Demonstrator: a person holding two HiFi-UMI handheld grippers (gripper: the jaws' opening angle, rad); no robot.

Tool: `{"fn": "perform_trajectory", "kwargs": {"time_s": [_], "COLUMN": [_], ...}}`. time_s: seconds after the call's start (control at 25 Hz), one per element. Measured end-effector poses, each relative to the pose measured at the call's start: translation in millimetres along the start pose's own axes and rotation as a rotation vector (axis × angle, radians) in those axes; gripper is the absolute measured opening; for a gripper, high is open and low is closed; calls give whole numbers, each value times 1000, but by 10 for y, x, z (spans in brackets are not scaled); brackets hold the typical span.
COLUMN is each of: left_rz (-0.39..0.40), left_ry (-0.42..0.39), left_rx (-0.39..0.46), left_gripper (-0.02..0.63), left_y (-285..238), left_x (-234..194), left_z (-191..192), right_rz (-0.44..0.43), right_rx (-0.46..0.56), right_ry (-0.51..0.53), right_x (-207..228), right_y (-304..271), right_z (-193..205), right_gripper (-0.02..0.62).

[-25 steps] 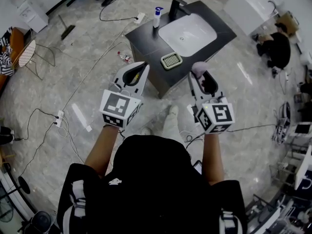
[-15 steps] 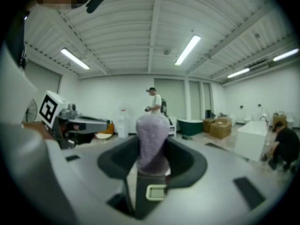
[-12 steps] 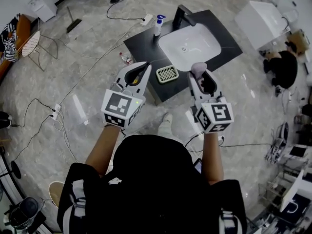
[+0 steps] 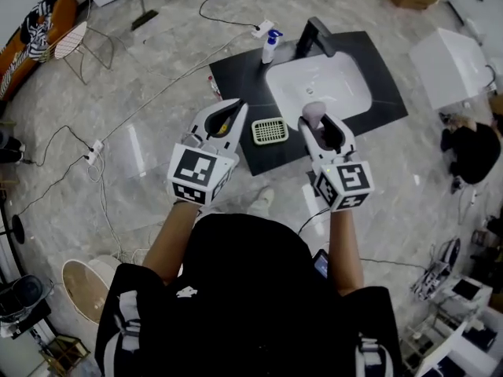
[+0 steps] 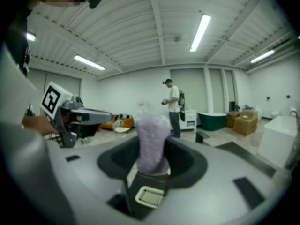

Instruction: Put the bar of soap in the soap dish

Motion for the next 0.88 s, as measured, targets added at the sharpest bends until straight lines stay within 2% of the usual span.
{"fn": "perform_trajectory", "kwargs": {"time_s": [0.2, 0.6, 0.88], "left_rz": [-84, -238, -314], "left_ry": [21, 75, 91], "left_rx": [-1, -19, -29], "left_gripper": [25, 25, 25], "left_y": [-113, -178, -8], "left_x": [-73, -149, -233], "left_z": [63, 290, 373], "right_rz": [-140, -483, -614], "right_rx": [-58, -205, -317], "right_ry": [44, 226, 347], "right_x": [35, -178, -301], "right_y": [-295, -670, -865], "right_z": [195, 601, 905], "right_gripper": [206, 206, 206]}}
Point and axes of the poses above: the fingertips, and each gripper's own axes: y backward along the fingers, x to its right, z out of its underside, the point moved 5 cm from there along y, backward along the fingers, and after that the axes turned 11 degrees about y, right-handed, at the moved point
